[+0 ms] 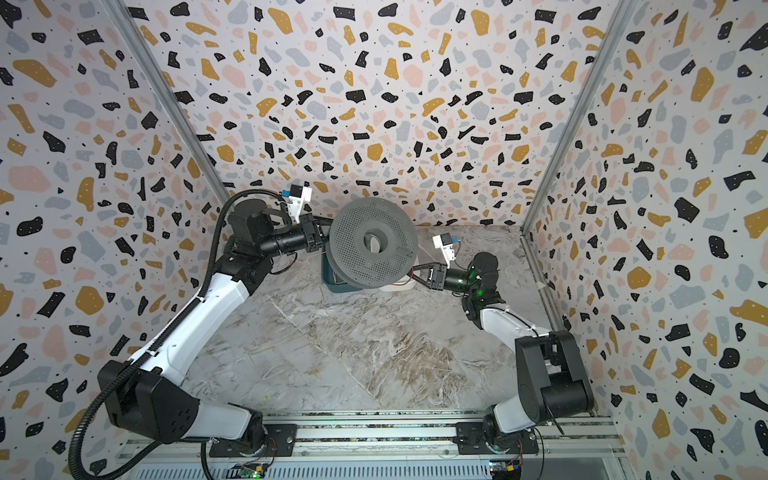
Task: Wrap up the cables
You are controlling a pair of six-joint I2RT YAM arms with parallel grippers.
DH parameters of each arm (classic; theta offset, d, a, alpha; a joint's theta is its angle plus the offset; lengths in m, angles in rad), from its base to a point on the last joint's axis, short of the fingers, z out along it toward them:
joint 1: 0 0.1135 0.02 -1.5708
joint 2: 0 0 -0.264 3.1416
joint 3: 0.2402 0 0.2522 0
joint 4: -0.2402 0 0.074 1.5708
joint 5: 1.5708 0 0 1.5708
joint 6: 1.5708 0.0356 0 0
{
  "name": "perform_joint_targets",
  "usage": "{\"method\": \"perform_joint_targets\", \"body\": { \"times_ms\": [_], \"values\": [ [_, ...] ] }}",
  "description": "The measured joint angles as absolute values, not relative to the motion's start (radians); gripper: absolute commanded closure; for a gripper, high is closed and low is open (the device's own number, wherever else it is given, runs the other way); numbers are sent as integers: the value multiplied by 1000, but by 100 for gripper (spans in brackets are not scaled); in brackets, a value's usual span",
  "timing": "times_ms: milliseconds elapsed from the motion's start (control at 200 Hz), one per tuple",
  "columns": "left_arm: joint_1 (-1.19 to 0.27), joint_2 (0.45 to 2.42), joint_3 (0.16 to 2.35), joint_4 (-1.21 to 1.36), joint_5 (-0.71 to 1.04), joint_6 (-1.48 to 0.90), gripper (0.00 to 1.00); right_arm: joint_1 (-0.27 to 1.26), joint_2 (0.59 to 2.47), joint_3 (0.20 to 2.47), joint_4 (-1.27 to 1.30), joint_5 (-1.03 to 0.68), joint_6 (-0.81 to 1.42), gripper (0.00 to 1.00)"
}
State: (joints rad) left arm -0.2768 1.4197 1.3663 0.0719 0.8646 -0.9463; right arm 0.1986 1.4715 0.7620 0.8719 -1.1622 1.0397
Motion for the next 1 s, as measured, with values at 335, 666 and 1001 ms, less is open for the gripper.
{"method": "perform_joint_targets", "body": {
  "times_ms": [335,666,1001],
  "values": [
    [-277,1422,1366,133,901,-994,100,157,1356,683,710,-1154,960,38],
    [-277,1449,1353,193,908,-1020,100,126,1195,612,775,-1130,1067,25],
    [-277,1451,1317,231,908,-1049,100,152,1245,631,939,-1079,1231,28]
  ]
}}
